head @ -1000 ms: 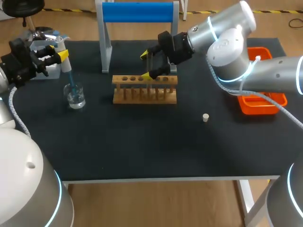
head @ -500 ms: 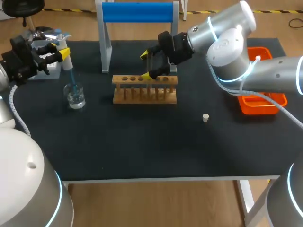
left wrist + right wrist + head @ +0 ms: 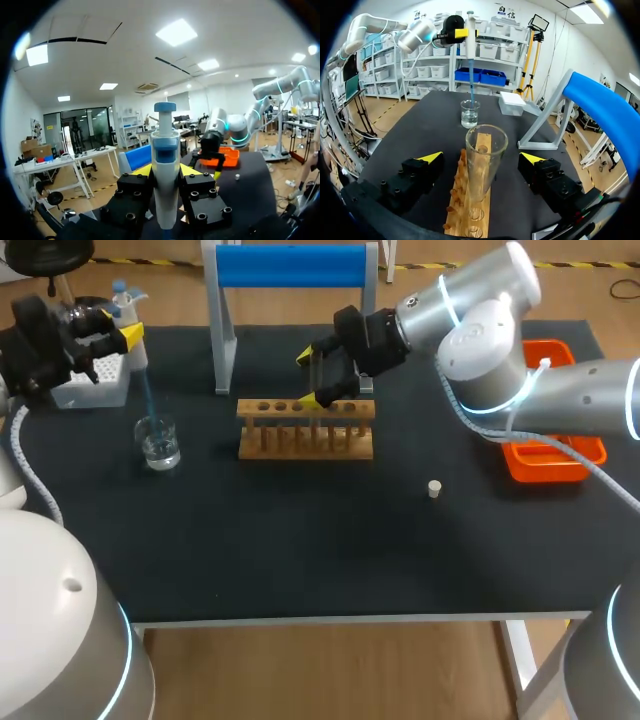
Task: Invert the test tube, pick up the pipette, mount the tip to pipette, aspirate from beaker and dispense into the tube, eject the tip, return the pipette, and cap with the stopper.
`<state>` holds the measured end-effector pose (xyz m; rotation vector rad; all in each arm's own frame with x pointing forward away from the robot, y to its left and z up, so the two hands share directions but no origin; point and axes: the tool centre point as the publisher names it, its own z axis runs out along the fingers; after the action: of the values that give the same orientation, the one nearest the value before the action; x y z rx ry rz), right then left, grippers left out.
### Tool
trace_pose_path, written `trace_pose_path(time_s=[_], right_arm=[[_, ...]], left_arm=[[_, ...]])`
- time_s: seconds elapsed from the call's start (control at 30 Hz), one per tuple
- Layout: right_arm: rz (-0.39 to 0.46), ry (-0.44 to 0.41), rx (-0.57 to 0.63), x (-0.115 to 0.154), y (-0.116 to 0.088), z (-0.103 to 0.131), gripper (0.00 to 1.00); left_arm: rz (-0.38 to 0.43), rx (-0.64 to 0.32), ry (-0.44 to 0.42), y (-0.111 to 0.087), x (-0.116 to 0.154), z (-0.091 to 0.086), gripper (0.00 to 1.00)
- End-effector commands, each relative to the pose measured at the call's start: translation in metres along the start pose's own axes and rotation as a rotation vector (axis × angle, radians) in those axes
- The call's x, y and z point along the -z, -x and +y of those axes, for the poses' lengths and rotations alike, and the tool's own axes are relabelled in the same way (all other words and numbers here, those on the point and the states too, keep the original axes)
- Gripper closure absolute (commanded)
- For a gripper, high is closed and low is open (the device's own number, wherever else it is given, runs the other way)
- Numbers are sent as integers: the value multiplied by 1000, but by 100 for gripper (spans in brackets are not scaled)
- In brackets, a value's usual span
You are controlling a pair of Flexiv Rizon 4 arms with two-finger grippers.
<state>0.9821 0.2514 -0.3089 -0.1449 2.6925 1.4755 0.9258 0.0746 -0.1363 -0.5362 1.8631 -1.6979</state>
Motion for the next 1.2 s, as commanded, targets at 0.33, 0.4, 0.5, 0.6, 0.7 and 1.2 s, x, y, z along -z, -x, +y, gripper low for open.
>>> trace_pose_path(time_s=[0.33, 0.4, 0.5, 0.6, 0.7, 1.2], right_arm=[[2, -2, 0, 1, 0, 0, 0], [2, -2, 0, 1, 0, 0, 0], [2, -2, 0, 1, 0, 0, 0], [2, -2, 0, 1, 0, 0, 0], [2, -2, 0, 1, 0, 0, 0], [2, -2, 0, 1, 0, 0, 0]], left_arm=[[12, -19, 46, -7, -16, -42, 100], [19, -2, 72, -9, -23, -47, 100], [28, 23, 96, -11, -33, -55, 100], [41, 61, 99, -12, -42, -63, 100], [55, 70, 105, -16, -52, -74, 100], [163, 80, 60, -54, -101, -141, 100]])
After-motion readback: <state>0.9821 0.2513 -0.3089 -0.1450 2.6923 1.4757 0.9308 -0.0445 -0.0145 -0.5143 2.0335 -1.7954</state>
